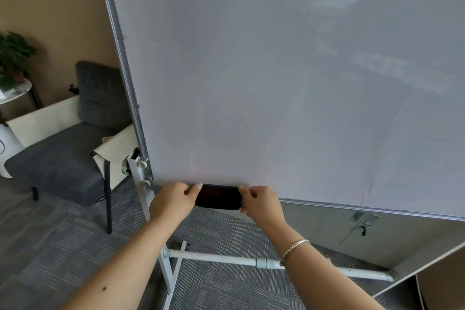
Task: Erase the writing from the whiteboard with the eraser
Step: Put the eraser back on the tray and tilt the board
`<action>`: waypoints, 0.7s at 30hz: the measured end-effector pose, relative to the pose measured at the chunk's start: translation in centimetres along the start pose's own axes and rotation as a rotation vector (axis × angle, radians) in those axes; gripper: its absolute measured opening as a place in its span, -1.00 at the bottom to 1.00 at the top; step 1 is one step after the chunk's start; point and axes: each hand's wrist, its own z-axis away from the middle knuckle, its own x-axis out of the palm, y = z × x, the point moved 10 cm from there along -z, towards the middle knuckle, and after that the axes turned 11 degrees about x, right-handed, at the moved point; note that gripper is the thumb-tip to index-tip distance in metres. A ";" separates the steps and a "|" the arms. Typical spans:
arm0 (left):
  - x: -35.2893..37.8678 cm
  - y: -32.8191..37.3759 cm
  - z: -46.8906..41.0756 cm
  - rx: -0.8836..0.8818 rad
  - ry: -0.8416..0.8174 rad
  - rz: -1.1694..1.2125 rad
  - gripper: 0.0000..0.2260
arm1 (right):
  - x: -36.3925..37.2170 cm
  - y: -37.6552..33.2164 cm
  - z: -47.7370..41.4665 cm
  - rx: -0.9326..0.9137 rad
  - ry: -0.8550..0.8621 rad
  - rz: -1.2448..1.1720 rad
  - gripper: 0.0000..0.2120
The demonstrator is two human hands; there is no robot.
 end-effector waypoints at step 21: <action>10.4 12.1 8.0 -0.490 -0.548 1.507 -0.18 | -5.7 13.5 1.7 0.554 0.178 -1.551 -0.46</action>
